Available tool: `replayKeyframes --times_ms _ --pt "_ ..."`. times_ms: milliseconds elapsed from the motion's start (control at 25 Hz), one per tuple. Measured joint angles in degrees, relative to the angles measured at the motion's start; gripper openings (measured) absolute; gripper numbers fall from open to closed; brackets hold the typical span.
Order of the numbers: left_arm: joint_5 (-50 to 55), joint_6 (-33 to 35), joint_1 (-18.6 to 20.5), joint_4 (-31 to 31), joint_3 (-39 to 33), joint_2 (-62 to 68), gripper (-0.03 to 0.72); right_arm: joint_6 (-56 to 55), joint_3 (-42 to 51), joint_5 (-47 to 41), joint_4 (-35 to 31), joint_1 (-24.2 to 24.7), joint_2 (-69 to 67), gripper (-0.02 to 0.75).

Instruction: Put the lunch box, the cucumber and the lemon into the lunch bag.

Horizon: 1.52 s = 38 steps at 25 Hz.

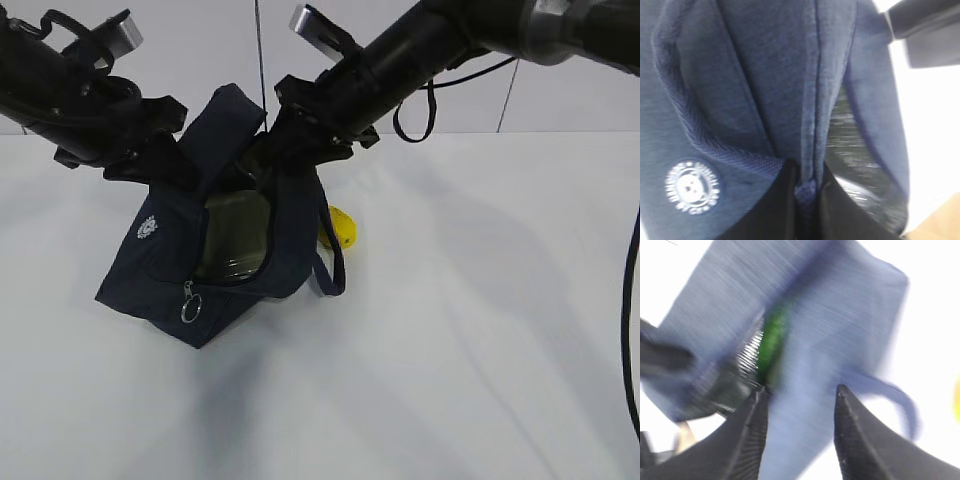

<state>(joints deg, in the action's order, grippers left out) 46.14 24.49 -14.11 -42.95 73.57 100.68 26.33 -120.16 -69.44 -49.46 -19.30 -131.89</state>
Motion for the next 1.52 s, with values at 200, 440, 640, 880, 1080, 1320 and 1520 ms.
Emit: replayKeyframes --times_ms 200,440,640,880,1080,1320,1520 --pt "-0.16 0.00 1.60 3.28 0.00 -0.04 0.017 -2.50 -4.80 -0.31 3.48 0.00 0.00 0.330" --pt "0.69 0.00 4.54 6.26 0.00 -0.13 0.017 -3.84 -5.86 -0.64 10.25 0.00 0.00 0.331" --pt "1.64 0.00 7.02 8.39 0.00 -0.13 0.017 -6.76 -5.86 -0.75 21.99 0.00 0.00 0.331" --pt "2.20 0.00 9.02 10.27 0.00 -0.13 0.017 -7.49 -5.86 -0.87 27.72 0.00 0.00 0.340" --pt "2.34 0.00 9.02 10.41 0.00 -0.13 0.017 -7.58 -5.86 -0.96 29.67 0.00 -0.03 0.522" --pt "2.40 0.00 9.02 10.41 0.00 -0.13 0.017 -7.58 -5.98 -0.01 29.91 0.00 -2.98 0.584" --pt "2.40 0.00 9.02 10.41 0.00 -0.13 0.017 -7.58 -5.98 1.51 29.91 0.00 -7.07 0.584"
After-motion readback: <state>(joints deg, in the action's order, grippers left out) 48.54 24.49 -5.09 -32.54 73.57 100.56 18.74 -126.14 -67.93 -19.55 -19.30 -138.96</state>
